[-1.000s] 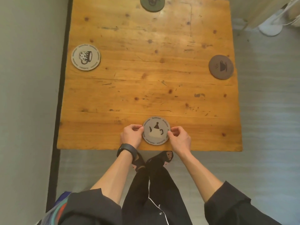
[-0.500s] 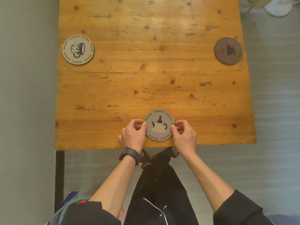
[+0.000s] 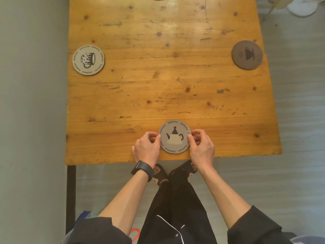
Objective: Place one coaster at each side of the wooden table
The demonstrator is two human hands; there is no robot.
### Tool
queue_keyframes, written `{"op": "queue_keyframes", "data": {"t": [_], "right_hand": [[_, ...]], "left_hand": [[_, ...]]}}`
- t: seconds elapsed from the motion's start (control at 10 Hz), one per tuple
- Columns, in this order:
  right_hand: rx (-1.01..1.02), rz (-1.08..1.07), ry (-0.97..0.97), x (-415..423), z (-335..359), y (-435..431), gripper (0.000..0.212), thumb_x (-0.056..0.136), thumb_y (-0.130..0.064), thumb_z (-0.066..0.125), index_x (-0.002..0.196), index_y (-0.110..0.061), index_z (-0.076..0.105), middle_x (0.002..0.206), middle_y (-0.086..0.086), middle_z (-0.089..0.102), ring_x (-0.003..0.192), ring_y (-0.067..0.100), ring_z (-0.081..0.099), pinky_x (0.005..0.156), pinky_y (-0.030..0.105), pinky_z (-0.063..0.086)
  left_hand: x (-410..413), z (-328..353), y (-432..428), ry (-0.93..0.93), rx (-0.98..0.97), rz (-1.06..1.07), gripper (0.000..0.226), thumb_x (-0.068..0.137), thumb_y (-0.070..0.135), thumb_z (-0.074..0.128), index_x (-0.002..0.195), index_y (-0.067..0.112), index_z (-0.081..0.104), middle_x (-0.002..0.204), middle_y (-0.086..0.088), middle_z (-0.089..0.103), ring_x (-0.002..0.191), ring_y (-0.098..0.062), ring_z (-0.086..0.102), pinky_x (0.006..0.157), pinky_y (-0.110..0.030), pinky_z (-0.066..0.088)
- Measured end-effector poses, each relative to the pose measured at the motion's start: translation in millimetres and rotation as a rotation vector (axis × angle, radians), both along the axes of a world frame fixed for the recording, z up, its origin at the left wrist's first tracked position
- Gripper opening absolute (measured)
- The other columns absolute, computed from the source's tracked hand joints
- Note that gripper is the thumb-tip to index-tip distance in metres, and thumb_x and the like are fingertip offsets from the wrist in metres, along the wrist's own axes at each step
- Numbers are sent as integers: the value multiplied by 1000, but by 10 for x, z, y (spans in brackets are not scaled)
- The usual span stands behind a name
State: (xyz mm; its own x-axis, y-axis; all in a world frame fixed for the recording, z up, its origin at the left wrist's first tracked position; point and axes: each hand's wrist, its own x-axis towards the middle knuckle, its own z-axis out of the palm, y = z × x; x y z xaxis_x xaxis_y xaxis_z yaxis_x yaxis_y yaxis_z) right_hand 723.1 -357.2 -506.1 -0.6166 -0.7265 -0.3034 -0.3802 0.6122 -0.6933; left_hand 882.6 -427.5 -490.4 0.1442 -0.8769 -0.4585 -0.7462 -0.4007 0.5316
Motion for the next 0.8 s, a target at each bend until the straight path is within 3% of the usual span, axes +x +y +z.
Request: {"op": "queue_keyframes", "data": {"t": [0.1, 0.2, 0.3, 0.4, 0.5, 0.6, 0.7, 0.8], "right_hand": [[3, 19, 22, -9, -24, -4, 12, 96, -31, 64, 105, -23, 64, 88, -3, 65, 86, 21, 63, 72, 34, 47], [13, 57, 38, -27, -18, -12, 14, 96, -30, 64, 109, -23, 64, 90, -1, 64, 83, 19, 62, 71, 32, 47], [-6, 142, 100, -23, -18, 11, 18, 99, -28, 61, 116, -24, 64, 92, 1, 58, 80, 20, 60, 66, 31, 48], [-20, 256, 203, -7, 4, 37, 22, 102, -27, 56, 120, -22, 67, 92, 6, 56, 79, 25, 58, 60, 32, 47], [33, 350, 296, -12, 27, 33, 24, 103, -23, 55, 125, -22, 64, 93, 6, 54, 79, 25, 56, 57, 34, 49], [105, 407, 327, -48, 109, -21, 22, 101, -24, 55, 121, -26, 64, 93, 3, 52, 79, 23, 55, 56, 37, 53], [119, 452, 359, -163, 152, -194, 15, 95, -25, 62, 107, -26, 71, 100, 5, 55, 88, 23, 54, 66, 36, 51], [180, 470, 356, -290, 183, -477, 24, 93, -35, 62, 115, -28, 69, 129, 7, 57, 118, 25, 51, 89, 41, 50]], "left_hand": [[7, -45, 34, -20, -60, -37, 11, 88, 47, 59, 93, 37, 61, 84, 15, 68, 90, -13, 60, 82, -34, 37], [-2, -103, 101, -102, -177, -207, 18, 94, 41, 55, 111, 41, 59, 86, 10, 63, 82, -13, 55, 73, -31, 32], [15, -148, 147, -243, -313, -397, 19, 94, 30, 61, 112, 36, 65, 88, 2, 61, 74, -20, 53, 63, -33, 38], [60, -173, 119, -349, -381, -530, 24, 89, 26, 68, 112, 32, 67, 99, -1, 64, 79, -23, 54, 66, -36, 40], [93, -164, 47, -394, -398, -639, 27, 87, 25, 68, 114, 29, 67, 116, -2, 64, 99, -25, 56, 76, -39, 43], [95, -83, -17, -370, -363, -680, 22, 84, 28, 66, 106, 28, 70, 124, -2, 62, 111, -25, 55, 85, -42, 44], [61, -33, -186, -340, -357, -637, 20, 85, 39, 58, 99, 30, 69, 129, 0, 59, 120, -24, 49, 94, -43, 41], [-36, -2, -525, -358, -276, -568, 42, 89, 49, 48, 127, 31, 56, 146, -4, 46, 139, -26, 34, 111, -49, 32]]}}
